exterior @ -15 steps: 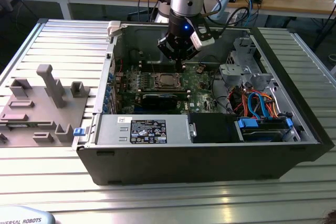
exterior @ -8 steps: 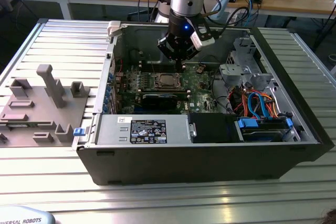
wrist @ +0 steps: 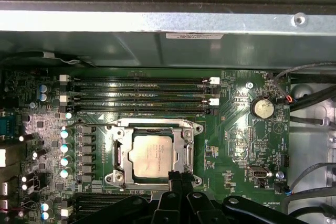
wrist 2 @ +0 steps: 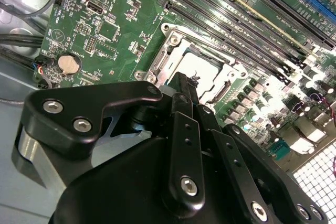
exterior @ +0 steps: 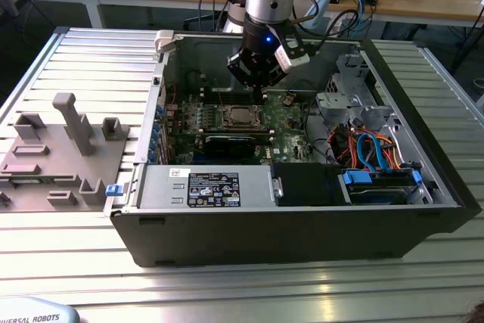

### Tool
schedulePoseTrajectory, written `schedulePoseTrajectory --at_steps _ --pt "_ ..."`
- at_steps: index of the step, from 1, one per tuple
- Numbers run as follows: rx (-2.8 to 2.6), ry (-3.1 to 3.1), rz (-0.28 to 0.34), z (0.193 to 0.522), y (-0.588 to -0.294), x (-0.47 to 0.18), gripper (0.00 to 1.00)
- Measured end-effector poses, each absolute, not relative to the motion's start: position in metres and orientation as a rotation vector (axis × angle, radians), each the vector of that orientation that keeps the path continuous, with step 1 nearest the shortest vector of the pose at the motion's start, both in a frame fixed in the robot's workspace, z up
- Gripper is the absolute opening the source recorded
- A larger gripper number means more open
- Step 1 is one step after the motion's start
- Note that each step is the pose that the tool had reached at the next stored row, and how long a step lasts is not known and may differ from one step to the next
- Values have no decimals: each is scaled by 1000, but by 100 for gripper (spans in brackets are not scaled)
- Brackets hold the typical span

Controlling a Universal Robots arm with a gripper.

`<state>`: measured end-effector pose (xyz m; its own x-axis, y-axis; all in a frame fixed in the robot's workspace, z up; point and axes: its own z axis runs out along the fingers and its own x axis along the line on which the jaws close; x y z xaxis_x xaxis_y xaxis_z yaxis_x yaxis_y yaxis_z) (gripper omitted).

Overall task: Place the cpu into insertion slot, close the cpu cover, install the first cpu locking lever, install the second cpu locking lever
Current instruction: 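Install the first cpu locking lever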

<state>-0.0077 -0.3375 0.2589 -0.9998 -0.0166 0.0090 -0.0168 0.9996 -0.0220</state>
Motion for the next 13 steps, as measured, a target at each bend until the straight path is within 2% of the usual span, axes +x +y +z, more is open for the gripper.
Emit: schedulePoseTrajectory --at_steps 13 --pt "41 -3132 35 259 -337 -8 11"
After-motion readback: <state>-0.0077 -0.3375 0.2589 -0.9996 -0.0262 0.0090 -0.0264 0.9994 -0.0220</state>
